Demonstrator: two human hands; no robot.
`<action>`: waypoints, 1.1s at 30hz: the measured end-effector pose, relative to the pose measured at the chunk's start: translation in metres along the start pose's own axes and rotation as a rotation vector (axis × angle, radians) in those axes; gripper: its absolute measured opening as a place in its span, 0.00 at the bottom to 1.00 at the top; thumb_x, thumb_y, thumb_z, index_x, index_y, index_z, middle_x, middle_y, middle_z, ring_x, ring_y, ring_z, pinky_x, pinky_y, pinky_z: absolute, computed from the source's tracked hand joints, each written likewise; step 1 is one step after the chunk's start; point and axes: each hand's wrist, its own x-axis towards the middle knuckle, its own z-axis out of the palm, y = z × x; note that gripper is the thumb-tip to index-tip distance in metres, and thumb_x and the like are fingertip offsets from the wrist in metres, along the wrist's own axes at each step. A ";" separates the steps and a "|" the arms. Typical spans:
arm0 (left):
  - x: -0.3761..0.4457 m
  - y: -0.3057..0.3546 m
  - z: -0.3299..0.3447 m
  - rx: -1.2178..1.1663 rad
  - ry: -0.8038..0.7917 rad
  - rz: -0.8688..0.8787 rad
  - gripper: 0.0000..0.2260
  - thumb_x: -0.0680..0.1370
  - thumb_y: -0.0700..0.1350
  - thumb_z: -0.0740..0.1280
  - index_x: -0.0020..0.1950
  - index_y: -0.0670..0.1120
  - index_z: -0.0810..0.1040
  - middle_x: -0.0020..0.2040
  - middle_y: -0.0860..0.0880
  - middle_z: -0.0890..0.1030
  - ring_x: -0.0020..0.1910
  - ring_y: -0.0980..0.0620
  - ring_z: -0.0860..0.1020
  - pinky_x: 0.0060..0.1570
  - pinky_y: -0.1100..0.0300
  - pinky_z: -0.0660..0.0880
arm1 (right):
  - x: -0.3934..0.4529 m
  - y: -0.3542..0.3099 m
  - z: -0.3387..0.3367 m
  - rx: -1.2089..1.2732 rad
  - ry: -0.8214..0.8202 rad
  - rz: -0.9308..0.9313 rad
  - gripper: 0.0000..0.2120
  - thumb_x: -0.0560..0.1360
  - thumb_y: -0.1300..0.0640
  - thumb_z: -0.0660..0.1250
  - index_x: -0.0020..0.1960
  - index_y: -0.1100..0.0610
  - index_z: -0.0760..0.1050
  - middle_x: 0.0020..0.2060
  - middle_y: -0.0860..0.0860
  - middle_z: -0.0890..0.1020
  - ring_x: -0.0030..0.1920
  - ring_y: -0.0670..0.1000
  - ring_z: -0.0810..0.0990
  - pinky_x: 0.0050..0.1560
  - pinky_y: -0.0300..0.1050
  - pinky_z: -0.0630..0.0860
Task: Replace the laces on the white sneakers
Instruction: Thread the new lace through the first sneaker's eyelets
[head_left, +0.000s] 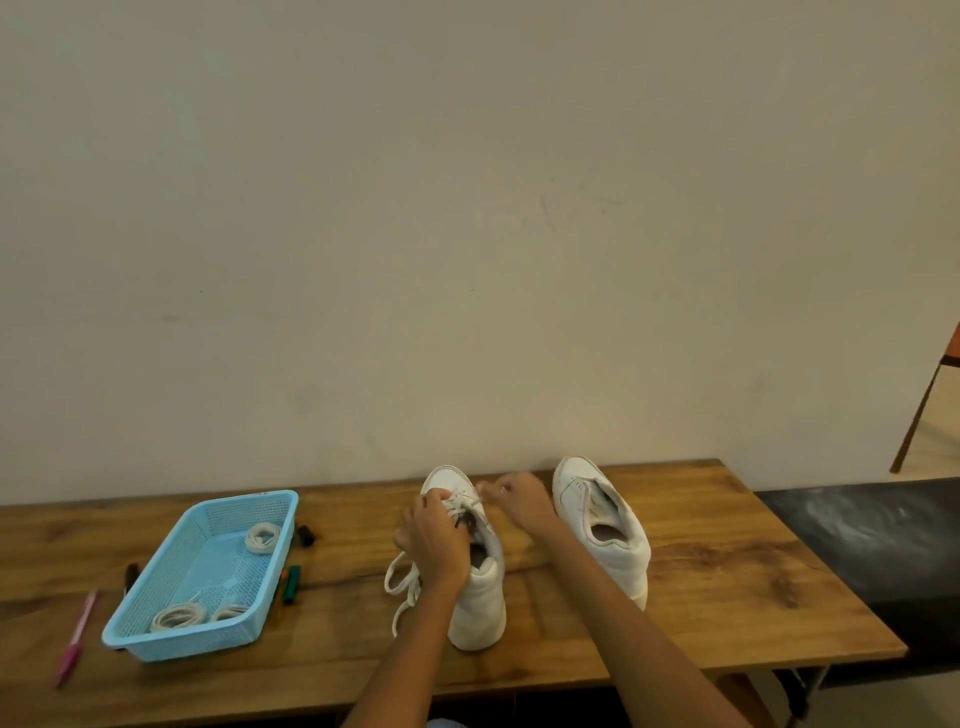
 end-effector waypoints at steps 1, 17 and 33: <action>0.000 0.000 0.000 0.001 -0.003 -0.003 0.15 0.73 0.44 0.71 0.58 0.49 0.74 0.58 0.49 0.76 0.60 0.48 0.71 0.60 0.50 0.66 | 0.001 -0.002 -0.005 0.160 0.121 0.080 0.22 0.78 0.51 0.63 0.27 0.54 0.65 0.24 0.48 0.67 0.28 0.46 0.64 0.30 0.37 0.60; 0.003 -0.002 0.002 -0.079 -0.038 -0.028 0.19 0.72 0.38 0.71 0.61 0.46 0.72 0.61 0.46 0.73 0.62 0.46 0.68 0.54 0.54 0.73 | -0.002 0.003 0.015 -0.164 -0.163 -0.023 0.15 0.79 0.52 0.62 0.54 0.63 0.78 0.51 0.57 0.81 0.46 0.52 0.76 0.45 0.40 0.67; 0.012 -0.017 -0.004 -0.200 -0.233 -0.237 0.15 0.70 0.54 0.73 0.48 0.47 0.75 0.52 0.48 0.78 0.55 0.45 0.75 0.49 0.54 0.74 | -0.001 0.005 0.004 -0.046 -0.138 -0.009 0.13 0.78 0.55 0.63 0.60 0.61 0.75 0.55 0.57 0.80 0.50 0.51 0.77 0.57 0.47 0.74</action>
